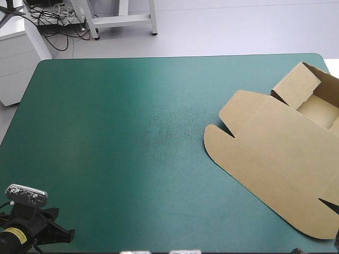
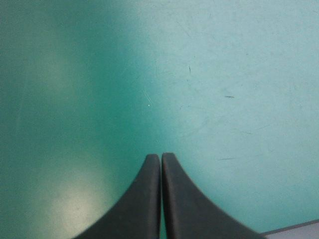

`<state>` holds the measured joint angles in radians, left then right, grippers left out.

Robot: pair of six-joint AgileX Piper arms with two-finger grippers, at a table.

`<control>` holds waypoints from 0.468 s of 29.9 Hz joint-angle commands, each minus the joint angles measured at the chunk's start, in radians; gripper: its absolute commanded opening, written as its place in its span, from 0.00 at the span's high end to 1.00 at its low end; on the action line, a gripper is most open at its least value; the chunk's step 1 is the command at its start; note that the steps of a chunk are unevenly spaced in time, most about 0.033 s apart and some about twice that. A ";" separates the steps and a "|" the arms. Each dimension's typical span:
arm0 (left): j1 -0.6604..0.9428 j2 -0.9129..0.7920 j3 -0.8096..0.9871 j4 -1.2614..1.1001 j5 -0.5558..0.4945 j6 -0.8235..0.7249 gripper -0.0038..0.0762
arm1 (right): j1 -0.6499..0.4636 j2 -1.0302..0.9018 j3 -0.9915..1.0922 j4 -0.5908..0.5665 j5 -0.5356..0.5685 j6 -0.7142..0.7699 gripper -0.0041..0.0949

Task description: Fold the box

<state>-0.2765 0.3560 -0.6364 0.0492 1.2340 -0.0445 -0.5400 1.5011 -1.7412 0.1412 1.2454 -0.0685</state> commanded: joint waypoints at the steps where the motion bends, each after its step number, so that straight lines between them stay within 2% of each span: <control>1: -0.005 0.011 -0.007 -0.007 -0.080 0.005 0.96 | -0.007 -0.182 0.104 0.141 0.007 -0.071 0.96; 2: -0.005 0.011 0.004 -0.007 -0.096 0.005 0.96 | -0.005 -0.239 0.150 0.176 -0.010 -0.080 0.96; 5: -0.005 0.002 0.041 -0.017 -0.151 0.020 0.96 | 0.040 -0.379 0.249 0.176 -0.040 -0.082 0.96; 11: -0.005 -0.071 0.096 -0.096 -0.174 0.089 0.96 | 0.276 -0.671 0.478 0.125 -0.047 -0.117 0.96; 14: -0.005 -0.112 0.122 -0.094 -0.174 0.090 0.96 | 0.351 -0.809 0.605 0.114 -0.044 -0.117 0.96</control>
<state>-0.2765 0.2626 -0.5093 -0.0315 1.1168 0.0365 -0.2455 0.7963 -1.2114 0.2712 1.2437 -0.1696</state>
